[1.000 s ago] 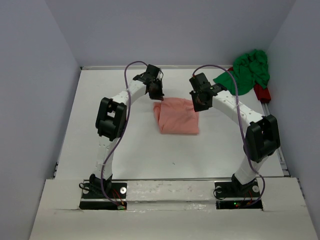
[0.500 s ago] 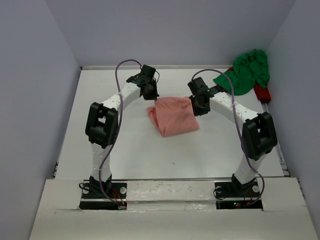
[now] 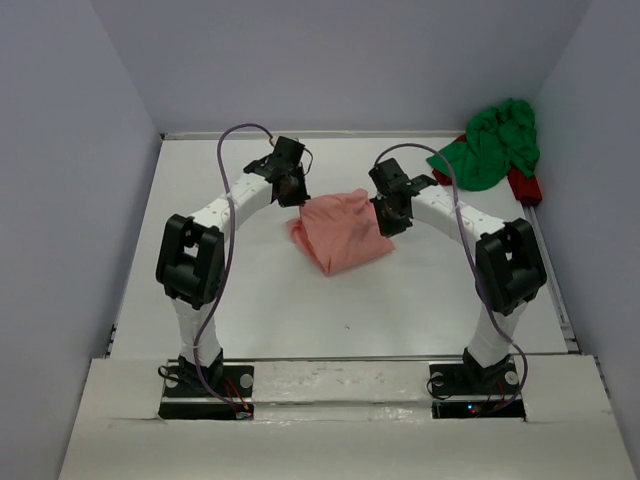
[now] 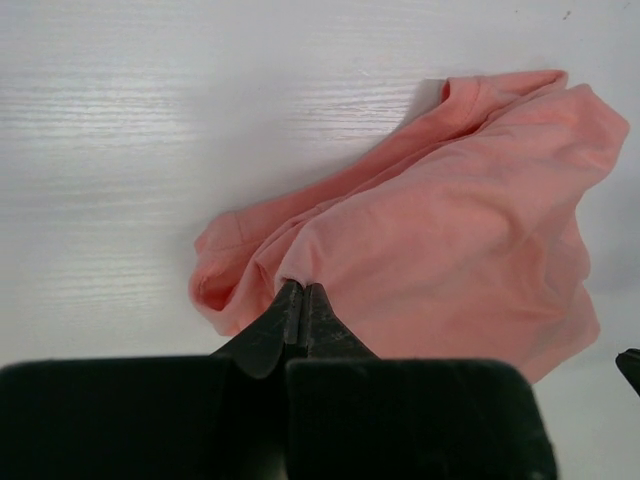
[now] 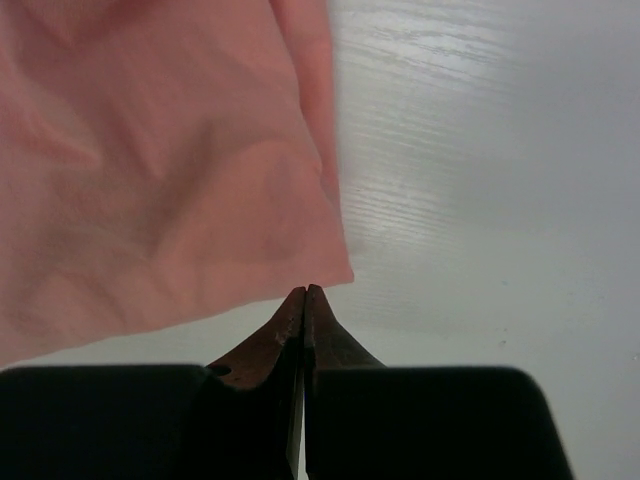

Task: Fold and stack the t-shirts
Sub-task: Smooth out wrinkles on the folded tshirt

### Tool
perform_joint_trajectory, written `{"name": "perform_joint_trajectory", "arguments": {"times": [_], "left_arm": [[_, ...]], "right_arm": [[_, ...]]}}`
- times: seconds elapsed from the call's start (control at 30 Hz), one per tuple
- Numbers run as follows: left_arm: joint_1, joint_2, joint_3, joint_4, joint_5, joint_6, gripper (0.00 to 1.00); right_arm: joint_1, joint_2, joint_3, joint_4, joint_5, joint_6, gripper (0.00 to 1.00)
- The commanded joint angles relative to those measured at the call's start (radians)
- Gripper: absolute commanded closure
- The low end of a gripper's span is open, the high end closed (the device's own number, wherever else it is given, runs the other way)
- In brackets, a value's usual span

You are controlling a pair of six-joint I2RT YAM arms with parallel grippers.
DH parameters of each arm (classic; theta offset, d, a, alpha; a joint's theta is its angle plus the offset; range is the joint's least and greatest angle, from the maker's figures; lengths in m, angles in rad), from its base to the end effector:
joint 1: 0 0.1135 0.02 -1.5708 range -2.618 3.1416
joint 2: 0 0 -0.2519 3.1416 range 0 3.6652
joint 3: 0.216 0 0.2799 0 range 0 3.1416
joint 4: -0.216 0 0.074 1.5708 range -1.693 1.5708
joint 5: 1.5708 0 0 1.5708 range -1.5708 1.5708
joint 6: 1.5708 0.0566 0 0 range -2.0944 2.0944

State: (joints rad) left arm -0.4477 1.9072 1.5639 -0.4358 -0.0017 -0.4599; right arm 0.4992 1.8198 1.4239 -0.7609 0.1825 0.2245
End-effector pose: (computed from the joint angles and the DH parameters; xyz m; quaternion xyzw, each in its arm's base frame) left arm 0.4271 -0.2050 0.2240 -0.0059 0.9226 -0.1683 0.3469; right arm 0.3646 0.1871 0.1888 -0.1149 0.9680 -0.0110 0.2230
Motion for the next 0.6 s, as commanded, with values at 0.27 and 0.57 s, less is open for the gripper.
{"name": "perform_joint_trajectory", "arguments": {"times": [0.27, 0.57], "left_arm": [[0.006, -0.048, -0.053, 0.008, -0.066, -0.014, 1.00], [0.015, 0.009, -0.025, -0.032, -0.109, -0.035, 1.00]], "right_arm": [[0.018, 0.130, 0.024, 0.080, -0.126, -0.005, 1.00], [0.018, 0.191, -0.013, 0.069, -0.098, 0.108, 1.00]]}}
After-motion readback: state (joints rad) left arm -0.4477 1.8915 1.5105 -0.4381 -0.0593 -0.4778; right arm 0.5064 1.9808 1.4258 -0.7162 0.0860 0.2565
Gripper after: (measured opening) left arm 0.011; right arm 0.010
